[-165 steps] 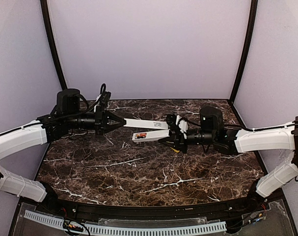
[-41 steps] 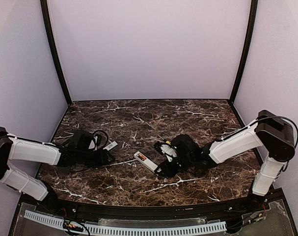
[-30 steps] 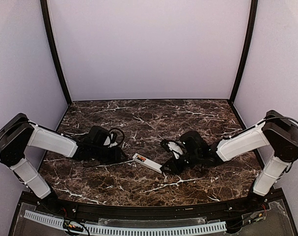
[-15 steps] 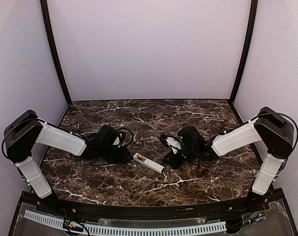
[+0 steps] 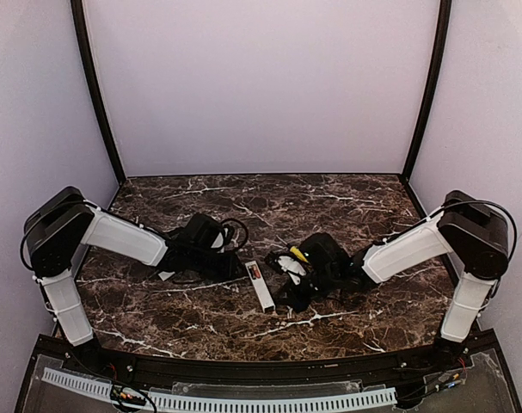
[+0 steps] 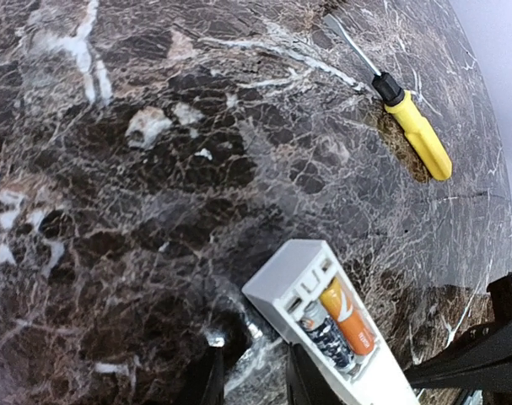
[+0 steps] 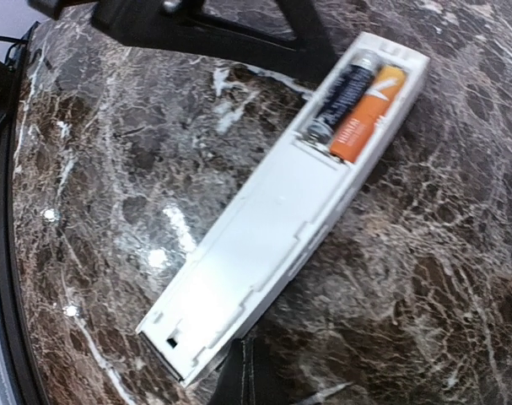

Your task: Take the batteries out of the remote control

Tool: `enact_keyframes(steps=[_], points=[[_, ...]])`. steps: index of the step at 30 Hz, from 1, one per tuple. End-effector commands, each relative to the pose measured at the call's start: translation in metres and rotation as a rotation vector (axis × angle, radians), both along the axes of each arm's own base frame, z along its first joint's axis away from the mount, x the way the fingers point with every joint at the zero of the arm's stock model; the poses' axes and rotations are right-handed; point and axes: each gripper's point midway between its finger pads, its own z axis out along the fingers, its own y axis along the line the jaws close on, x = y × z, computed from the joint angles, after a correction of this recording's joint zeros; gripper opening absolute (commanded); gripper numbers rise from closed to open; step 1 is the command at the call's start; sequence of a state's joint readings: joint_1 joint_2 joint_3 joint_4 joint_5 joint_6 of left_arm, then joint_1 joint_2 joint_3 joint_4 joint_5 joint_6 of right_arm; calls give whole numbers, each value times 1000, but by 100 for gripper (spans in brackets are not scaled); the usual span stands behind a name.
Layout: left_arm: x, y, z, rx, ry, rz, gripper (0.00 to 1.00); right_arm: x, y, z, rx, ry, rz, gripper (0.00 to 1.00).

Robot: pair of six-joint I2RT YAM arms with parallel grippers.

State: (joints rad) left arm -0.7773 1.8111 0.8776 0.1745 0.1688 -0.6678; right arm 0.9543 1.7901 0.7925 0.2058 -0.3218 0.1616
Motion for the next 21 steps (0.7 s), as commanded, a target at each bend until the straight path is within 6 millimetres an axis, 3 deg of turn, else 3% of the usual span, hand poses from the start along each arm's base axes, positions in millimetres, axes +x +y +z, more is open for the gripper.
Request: enact_keyframes(steps=[1,12,21], points=[[-16,7,-30,86,80,-55,27,-8,18,12,95,38,12,0],[-34,-16,-34,3,124,-207,27,-17,60,25,196,76,61,0],[-54,-35,-30,-85,161,-356,27,-24,63,30,225,84,76,0]])
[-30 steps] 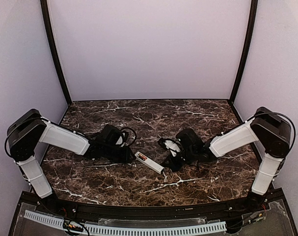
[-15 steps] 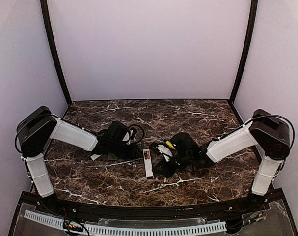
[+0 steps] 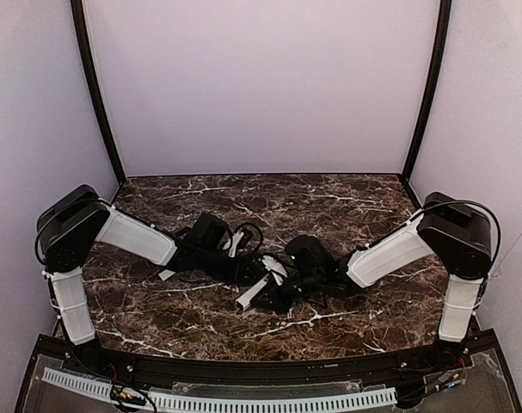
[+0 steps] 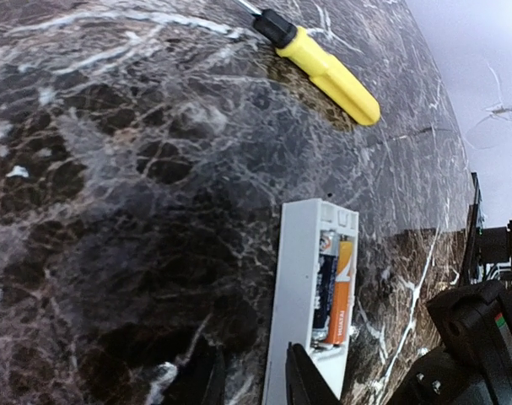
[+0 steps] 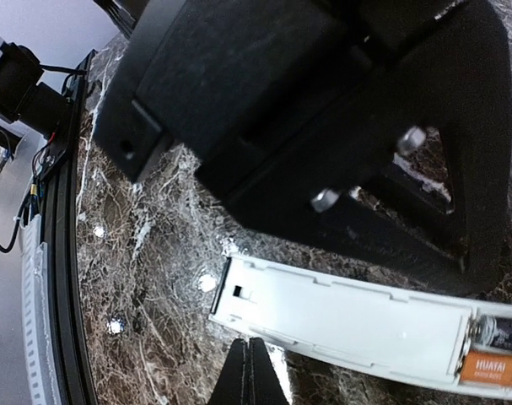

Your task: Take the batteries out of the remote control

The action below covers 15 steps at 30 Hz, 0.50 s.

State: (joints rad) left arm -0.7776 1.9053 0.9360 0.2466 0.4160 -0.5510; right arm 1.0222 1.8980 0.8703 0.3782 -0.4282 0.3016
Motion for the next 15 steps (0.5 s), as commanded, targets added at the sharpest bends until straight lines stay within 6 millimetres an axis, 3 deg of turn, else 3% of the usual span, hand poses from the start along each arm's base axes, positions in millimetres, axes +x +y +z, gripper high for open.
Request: enact_keyframes(steps=[1,4,9,15], points=[[-41,2,-30,47,129,-140,27,-5,8,17,66,-9,17,0],[-45,-2,-28,61,113,-191,28,-10,3,21,63,-14,37,0],[-33,5,-27,134,52,-168,28,-22,-16,28,17,-25,64,0],[-15,6,-5,155,-49,-132,34,-23,-51,49,-40,-76,16,1]])
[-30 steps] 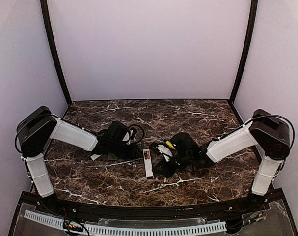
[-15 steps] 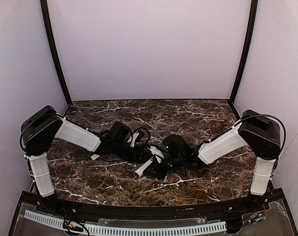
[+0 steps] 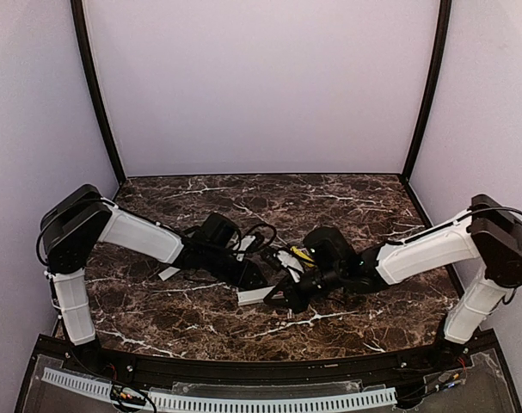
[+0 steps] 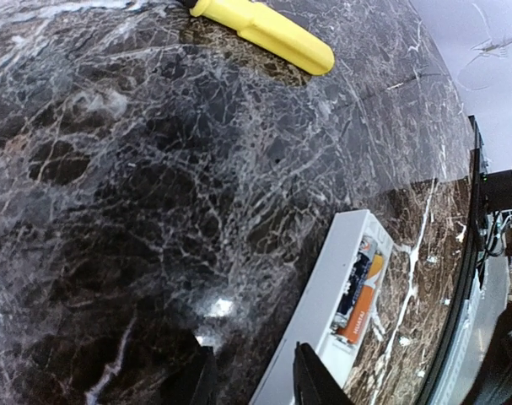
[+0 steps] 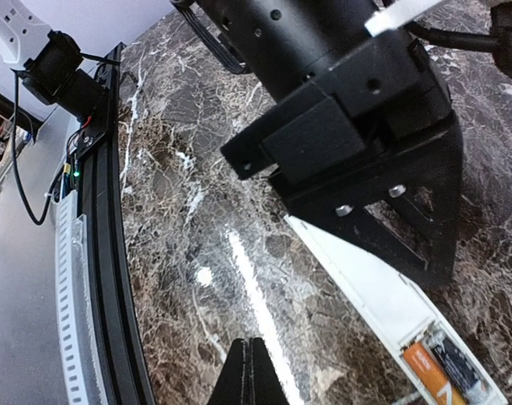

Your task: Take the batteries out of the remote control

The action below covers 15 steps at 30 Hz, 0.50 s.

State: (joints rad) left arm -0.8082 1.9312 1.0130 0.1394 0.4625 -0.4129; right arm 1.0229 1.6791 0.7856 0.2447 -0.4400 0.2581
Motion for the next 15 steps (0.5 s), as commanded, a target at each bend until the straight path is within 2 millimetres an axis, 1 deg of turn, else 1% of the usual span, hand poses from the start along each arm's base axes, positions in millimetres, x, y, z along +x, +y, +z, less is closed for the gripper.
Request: enact_keyframes(steps=[1,2,4,5,6,9,11,15], points=[[4,21,0,120,-51,37,36,0,-29,14,-56,-59,-44,3],[6,21,4,121,-66,39,38,4,-35,18,-68,-71,-71,4],[13,22,18,114,-114,56,40,17,-48,25,-95,-108,-145,13],[16,25,20,129,-128,68,41,22,-54,29,-102,-121,-175,15],[17,26,26,128,-143,69,42,30,-59,34,-100,-137,-212,19],[20,34,34,151,-184,84,46,47,-78,37,-134,-163,-313,35],[20,38,42,152,-207,94,47,58,-87,40,-147,-179,-374,43],[20,50,61,139,-266,128,51,81,-101,40,-172,-200,-473,52]])
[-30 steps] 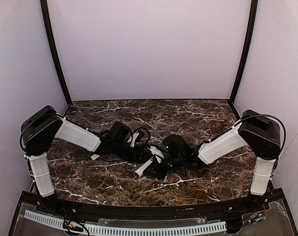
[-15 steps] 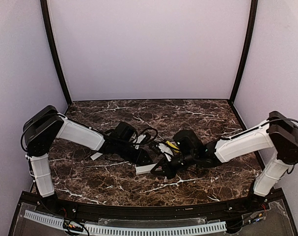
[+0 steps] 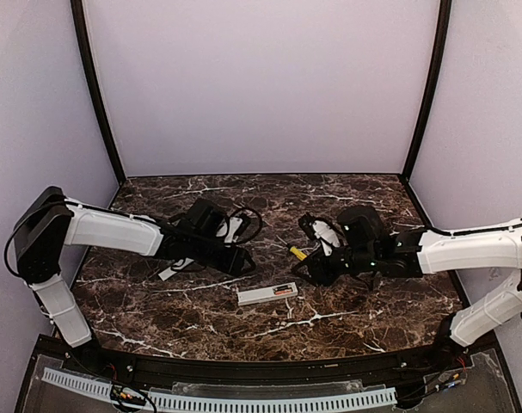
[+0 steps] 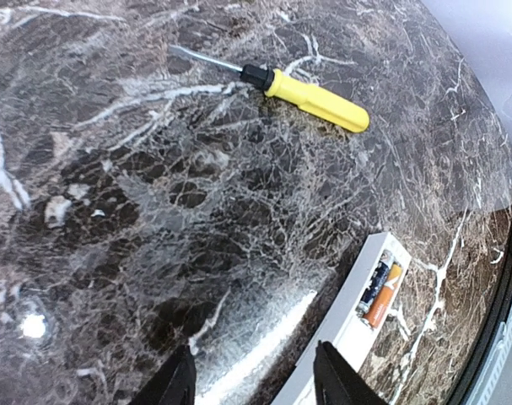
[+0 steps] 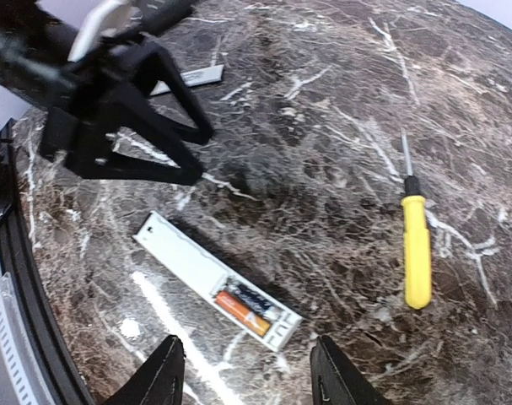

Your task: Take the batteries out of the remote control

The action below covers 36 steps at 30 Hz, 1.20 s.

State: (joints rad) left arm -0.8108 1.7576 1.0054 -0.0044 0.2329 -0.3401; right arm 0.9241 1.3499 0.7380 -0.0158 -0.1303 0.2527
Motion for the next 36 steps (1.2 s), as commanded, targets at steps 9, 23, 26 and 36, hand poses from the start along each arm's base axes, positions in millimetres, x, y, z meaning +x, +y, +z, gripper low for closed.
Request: enact_keyframes(steps=[9,23,26,36], points=[[-7,61,74,-10,-260,120,92,67,-37,-32,-163,-19,-243,61],[-33,95,110,-66,-370,127,92,101,-34,-66,-240,10,-185,60],[-38,92,109,-97,-366,103,91,103,-30,-72,-250,14,-159,59],[-44,83,107,-126,-348,52,87,107,-25,-95,-293,30,-115,52]])
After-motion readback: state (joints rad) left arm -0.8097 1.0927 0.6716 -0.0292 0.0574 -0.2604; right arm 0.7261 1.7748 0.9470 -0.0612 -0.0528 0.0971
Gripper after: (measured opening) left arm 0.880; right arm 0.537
